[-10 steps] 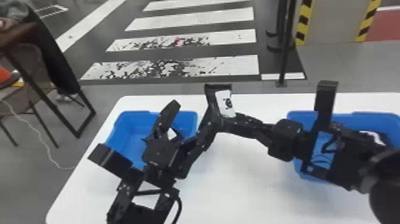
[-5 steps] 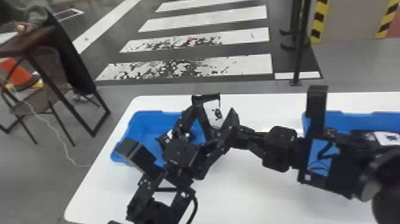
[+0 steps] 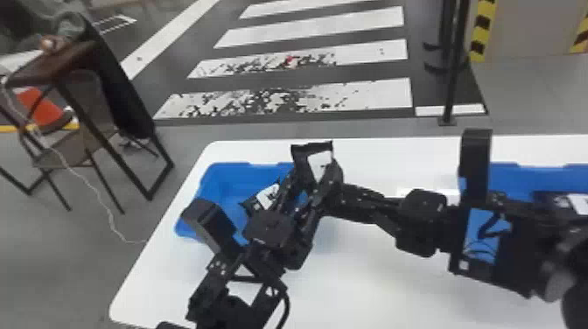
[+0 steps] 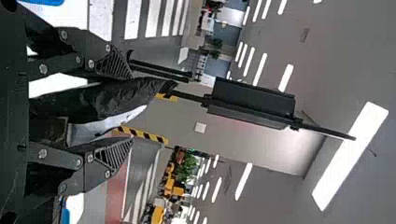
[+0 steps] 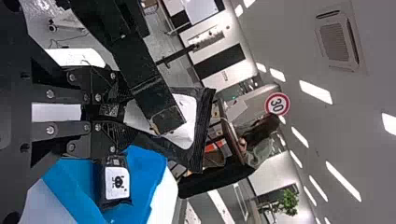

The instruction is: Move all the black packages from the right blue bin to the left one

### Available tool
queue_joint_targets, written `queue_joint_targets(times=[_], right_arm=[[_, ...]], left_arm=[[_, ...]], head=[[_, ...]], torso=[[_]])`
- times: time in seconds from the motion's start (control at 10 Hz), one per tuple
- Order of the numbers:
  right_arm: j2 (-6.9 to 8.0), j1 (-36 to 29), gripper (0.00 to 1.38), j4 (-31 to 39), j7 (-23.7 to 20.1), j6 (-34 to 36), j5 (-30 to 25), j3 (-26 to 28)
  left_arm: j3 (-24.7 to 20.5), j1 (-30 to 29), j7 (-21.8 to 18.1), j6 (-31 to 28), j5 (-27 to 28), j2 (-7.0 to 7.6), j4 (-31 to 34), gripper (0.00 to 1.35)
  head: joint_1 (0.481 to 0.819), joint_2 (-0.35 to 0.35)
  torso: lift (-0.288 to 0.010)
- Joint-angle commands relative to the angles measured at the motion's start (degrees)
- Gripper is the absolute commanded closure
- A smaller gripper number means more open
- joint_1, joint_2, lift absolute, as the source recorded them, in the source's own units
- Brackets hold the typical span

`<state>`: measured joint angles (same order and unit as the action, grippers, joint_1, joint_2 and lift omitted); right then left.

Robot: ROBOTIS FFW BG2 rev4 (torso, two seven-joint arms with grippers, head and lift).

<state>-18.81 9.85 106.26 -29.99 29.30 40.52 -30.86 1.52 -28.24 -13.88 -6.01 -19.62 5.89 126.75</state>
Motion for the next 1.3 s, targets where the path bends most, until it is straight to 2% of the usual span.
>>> queue_joint_targets(times=[0.0, 0.3, 0.4, 0.5, 0.6, 0.7, 0.8, 1.0, 1.1, 1.2], right_arm=[[0.09, 0.3, 1.05, -0.6, 0.1, -0.6, 0.0, 0.0], [0.27, 1.3, 1.04, -1.8, 0.3, -2.0, 0.0, 0.0], [0.27, 1.1, 0.86, -2.7, 0.2, -2.6, 0.7, 0.1], [0.27, 0.6, 0.43, -3.7, 0.2, -3.0, 2.0, 0.5], [0.27, -0.6, 0.15, -3.8, 0.1, -3.0, 2.1, 1.8], [0.27, -1.4, 0.08, -3.8, 0.0, -3.0, 2.1, 3.1], [0.27, -2.3, 0.13, -3.7, -0.2, -3.0, 2.0, 4.7], [0.27, -3.5, 0.14, -3.3, -0.4, -3.0, 2.0, 6.9], [0.27, -3.9, 0.14, -3.0, -0.4, -3.0, 2.0, 7.7], [0.27, -4.6, 0.14, -2.7, -0.4, -3.0, 1.4, 8.9]], left_arm=[[-0.6, -0.6, 0.0, 0.0, -1.1, -0.27, 0.2, 1.21], [-0.1, -0.4, 0.0, 1.9, -1.7, -0.27, 0.2, 1.21], [-0.5, 0.1, 0.8, 2.4, -1.7, -0.27, 0.0, 1.21], [-1.3, 1.0, 2.2, 1.9, -0.9, -0.44, -1.0, 1.21], [-3.2, 3.6, 2.6, 2.4, 2.4, -0.79, -5.7, 1.21], [-5.2, 6.9, 3.4, 4.2, 7.5, -0.88, -11.9, 1.21], [-7.6, 10.0, 5.1, 5.7, 16.0, -0.88, -16.6, 1.21], [-11.9, 13.9, 8.3, 7.4, 29.6, -0.97, -24.0, 1.21], [-13.1, 14.2, 9.3, 7.6, 32.0, -1.06, -25.7, 1.14], [-13.6, 13.5, 8.8, 7.7, 28.6, -0.97, -26.0, 0.65]], head=[[0.695, 0.316], [0.695, 0.315], [0.695, 0.313], [0.695, 0.313], [0.695, 0.318], [0.695, 0.323], [0.695, 0.335], [0.695, 0.35], [0.695, 0.35], [0.695, 0.35]], torso=[[-0.14], [-0.14], [-0.14], [-0.14], [-0.14], [-0.14], [-0.14], [-0.14], [-0.14], [-0.14]])
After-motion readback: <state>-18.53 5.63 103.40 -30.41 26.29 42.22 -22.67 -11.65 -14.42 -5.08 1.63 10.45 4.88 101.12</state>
